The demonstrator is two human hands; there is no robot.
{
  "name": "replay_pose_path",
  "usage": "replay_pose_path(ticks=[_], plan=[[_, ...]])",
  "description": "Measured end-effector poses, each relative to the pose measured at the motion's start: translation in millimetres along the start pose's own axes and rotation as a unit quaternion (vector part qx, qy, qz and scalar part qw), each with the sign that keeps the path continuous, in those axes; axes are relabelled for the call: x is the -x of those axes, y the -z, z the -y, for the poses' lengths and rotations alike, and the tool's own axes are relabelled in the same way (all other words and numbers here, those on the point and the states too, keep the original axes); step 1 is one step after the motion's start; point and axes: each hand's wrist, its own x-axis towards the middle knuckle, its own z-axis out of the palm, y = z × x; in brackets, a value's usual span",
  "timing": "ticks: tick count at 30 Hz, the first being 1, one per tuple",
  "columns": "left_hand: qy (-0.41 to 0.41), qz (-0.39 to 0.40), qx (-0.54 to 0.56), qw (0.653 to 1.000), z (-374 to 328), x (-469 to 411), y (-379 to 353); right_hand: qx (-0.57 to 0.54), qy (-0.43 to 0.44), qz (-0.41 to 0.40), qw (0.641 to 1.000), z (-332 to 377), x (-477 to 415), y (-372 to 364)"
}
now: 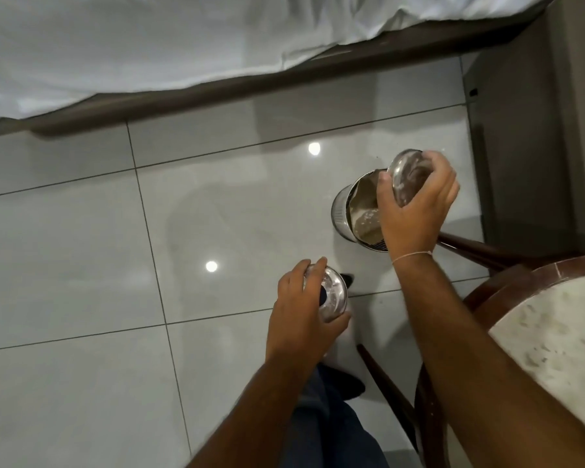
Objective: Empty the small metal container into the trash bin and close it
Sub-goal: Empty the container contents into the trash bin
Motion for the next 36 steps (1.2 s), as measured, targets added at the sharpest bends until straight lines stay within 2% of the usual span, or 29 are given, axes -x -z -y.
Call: replay_pose_path(ticks=[6, 10, 13, 15, 17, 20, 23, 25, 26, 28, 29, 31, 34, 35, 36], plan=[[0.001, 0.004, -0.004, 1.000, -1, -5, 5, -0.012, 0.002, -0.028, 1.000, -9, 10, 4], [-0.002, 0.000, -0.010, 1.000, -4, -12, 6, -0.004, -0.041, 0.050, 0.998, -13, 23, -9], [0.001, 0.005, -0.007, 1.000, -2, -17, 4, -0.060, -0.042, -0.002, 0.997, -5, 12, -3], [0.006, 0.004, -0.003, 1.000, -1, -22, 4, -0.087, 0.001, -0.051, 0.995, 2, -6, 2], [0.007, -0.001, 0.001, 1.000, 0, -25, 3, -0.059, 0.012, -0.015, 0.998, -2, -6, -5], [0.007, 0.008, 0.000, 1.000, -3, -26, 3, -0.031, -0.070, 0.049, 0.996, -7, 8, -11], [0.015, 0.002, 0.008, 1.000, -4, -30, 3, -0.100, -0.026, -0.015, 0.995, 14, -11, 5], [0.028, -0.016, 0.039, 0.999, -5, -32, 2, -0.094, 0.024, -0.061, 0.993, 10, -19, 8], [0.036, -0.024, 0.057, 0.997, -8, -32, 1, -0.070, 0.028, -0.033, 0.997, 5, -15, 2], [0.044, -0.034, 0.084, 0.995, -14, -33, -1, -0.028, -0.064, 0.061, 0.996, -1, 3, -10], [0.045, -0.036, 0.094, 0.994, -16, -33, -2, -0.022, -0.096, 0.082, 0.992, -7, 10, -13], [0.045, -0.046, 0.109, 0.992, -20, -38, -2, -0.067, -0.083, 0.056, 0.993, 0, 2, -7], [0.038, -0.069, 0.110, 0.991, -19, -44, -2, -0.100, 0.000, -0.061, 0.993, 12, -19, 6], [0.036, -0.071, 0.110, 0.991, -19, -45, -3, -0.084, 0.021, -0.072, 0.994, 10, -20, 4], [0.036, -0.071, 0.109, 0.991, -20, -45, -3, -0.047, 0.013, -0.041, 0.998, 6, -17, -1]])
